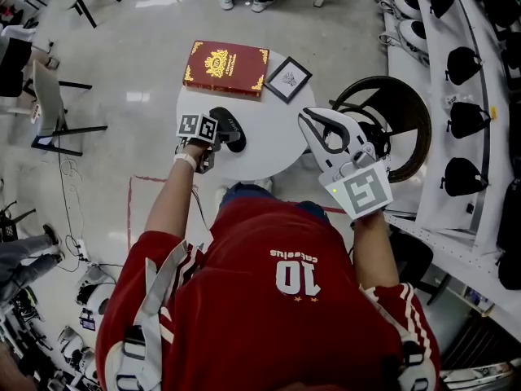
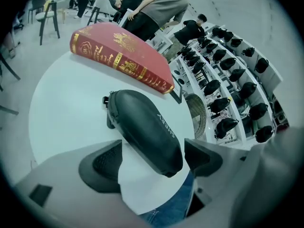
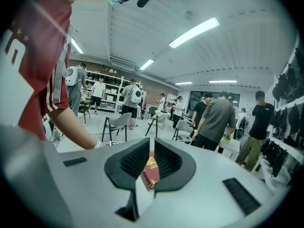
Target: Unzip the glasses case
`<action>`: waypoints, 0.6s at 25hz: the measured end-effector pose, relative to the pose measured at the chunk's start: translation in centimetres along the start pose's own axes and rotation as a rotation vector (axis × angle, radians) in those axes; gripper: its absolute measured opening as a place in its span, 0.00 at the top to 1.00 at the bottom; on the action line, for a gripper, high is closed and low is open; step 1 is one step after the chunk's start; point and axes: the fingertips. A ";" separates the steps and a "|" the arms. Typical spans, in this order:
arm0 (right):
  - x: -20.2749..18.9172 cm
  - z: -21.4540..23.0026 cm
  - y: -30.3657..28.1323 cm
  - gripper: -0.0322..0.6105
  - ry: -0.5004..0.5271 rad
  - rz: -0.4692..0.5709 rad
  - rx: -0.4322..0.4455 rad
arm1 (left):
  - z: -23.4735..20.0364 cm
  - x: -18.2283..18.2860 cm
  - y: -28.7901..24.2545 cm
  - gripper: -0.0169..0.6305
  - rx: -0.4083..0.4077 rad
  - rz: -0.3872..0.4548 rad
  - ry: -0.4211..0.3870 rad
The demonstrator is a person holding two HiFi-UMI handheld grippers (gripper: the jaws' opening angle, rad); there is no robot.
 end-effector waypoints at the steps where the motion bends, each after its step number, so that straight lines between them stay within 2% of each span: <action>1: 0.0 0.0 -0.2 0.92 -0.005 0.000 -0.002 | -0.1 -0.1 0.3 0.36 -0.001 0.003 0.002; 7: -0.5 0.9 -1.6 0.92 -0.058 0.003 -0.037 | -0.9 0.6 2.8 0.36 -0.001 0.046 -0.002; 15: -0.8 1.2 -4.3 0.92 -0.101 -0.017 -0.099 | -0.2 4.9 7.3 0.36 -0.052 0.149 -0.024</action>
Point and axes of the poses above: the fingertips, and each gripper's own axes: y backward along the fingers, z to its right, x out of its top, and after that the axes turned 12 degrees about z, right-handed
